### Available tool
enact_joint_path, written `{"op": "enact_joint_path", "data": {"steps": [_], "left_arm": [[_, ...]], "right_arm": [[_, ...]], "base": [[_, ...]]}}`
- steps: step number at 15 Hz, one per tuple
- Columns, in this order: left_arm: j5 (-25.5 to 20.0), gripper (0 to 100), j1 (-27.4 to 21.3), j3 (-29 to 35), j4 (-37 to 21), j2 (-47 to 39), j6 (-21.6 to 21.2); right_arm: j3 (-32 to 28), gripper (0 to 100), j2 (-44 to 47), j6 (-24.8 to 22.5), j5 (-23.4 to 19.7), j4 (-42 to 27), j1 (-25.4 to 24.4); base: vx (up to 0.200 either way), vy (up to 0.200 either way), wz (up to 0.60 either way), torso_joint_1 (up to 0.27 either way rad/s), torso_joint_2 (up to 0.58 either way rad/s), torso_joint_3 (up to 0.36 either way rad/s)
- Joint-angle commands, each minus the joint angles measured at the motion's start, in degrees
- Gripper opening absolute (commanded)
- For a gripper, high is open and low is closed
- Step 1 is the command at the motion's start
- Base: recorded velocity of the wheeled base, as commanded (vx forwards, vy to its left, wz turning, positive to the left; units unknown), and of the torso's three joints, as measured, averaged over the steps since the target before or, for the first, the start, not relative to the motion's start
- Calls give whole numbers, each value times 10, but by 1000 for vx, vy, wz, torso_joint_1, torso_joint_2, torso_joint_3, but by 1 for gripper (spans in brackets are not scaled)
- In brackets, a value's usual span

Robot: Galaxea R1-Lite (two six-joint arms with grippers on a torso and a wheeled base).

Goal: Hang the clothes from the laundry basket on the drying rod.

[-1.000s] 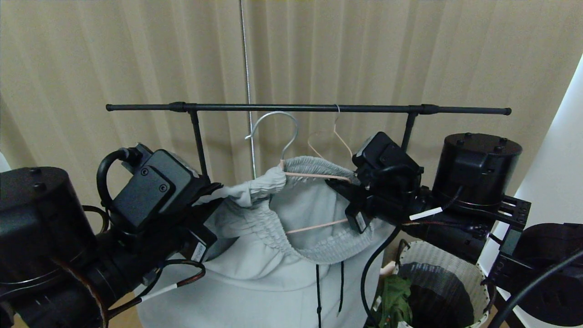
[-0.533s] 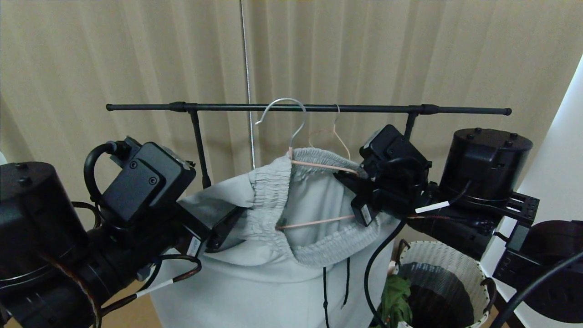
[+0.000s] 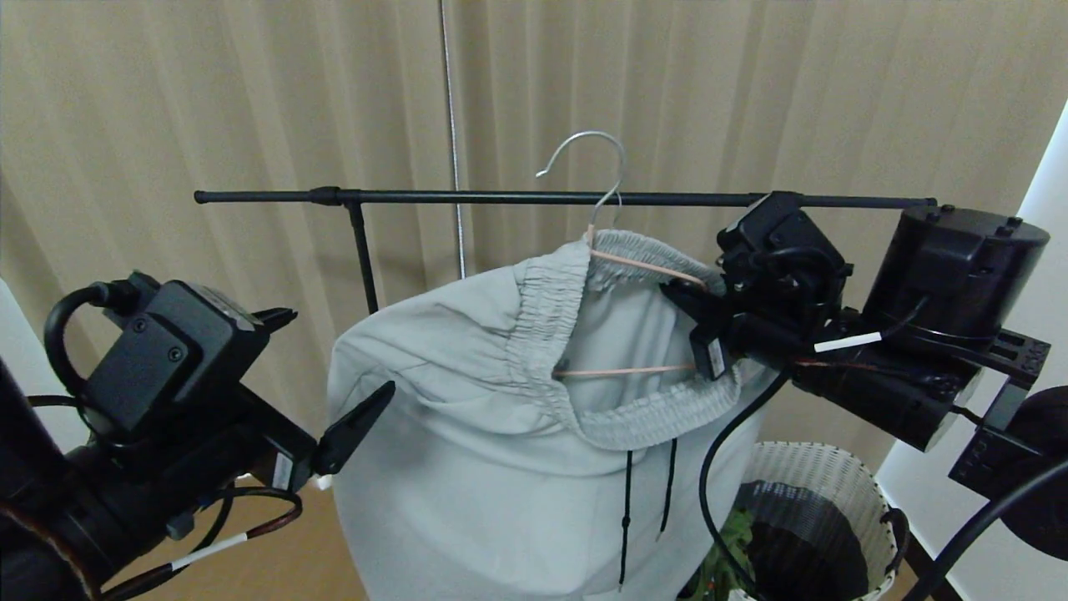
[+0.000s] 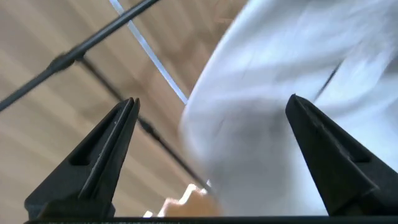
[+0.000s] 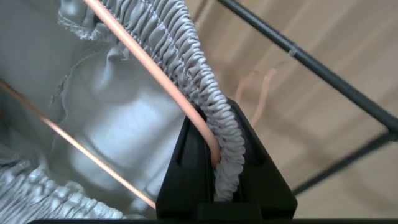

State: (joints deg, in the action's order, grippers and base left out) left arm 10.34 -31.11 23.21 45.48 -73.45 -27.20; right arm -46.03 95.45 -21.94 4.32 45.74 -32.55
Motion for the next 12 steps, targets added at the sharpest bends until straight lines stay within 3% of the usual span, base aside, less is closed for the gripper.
{"op": "enact_joint_path", "data": {"steps": [1, 4, 5, 7, 12], "left_arm": [[-30, 100, 56, -29, 0, 31, 1], [-79, 100, 107, -58, 0, 37, 1], [-119, 100, 122, -67, 0, 36, 14], [-167, 100, 123, -68, 0, 34, 31], [-196, 100, 119, -65, 3, 9, 29]], "right_arm": [[0, 0, -17, 0, 0, 1, 15], [1, 0, -27, 1, -1, 1, 25], [2, 0, -35, 2, -2, 3, 26], [3, 0, -49, 7, -3, 3, 26], [-2, 0, -76, 36, -7, 3, 26]], "base": [[0, 0, 0, 0, 0, 0], [0, 0, 0, 0, 0, 0], [0, 0, 0, 0, 0, 0], [0, 0, 0, 0, 0, 0], [0, 0, 0, 0, 0, 0]]}}
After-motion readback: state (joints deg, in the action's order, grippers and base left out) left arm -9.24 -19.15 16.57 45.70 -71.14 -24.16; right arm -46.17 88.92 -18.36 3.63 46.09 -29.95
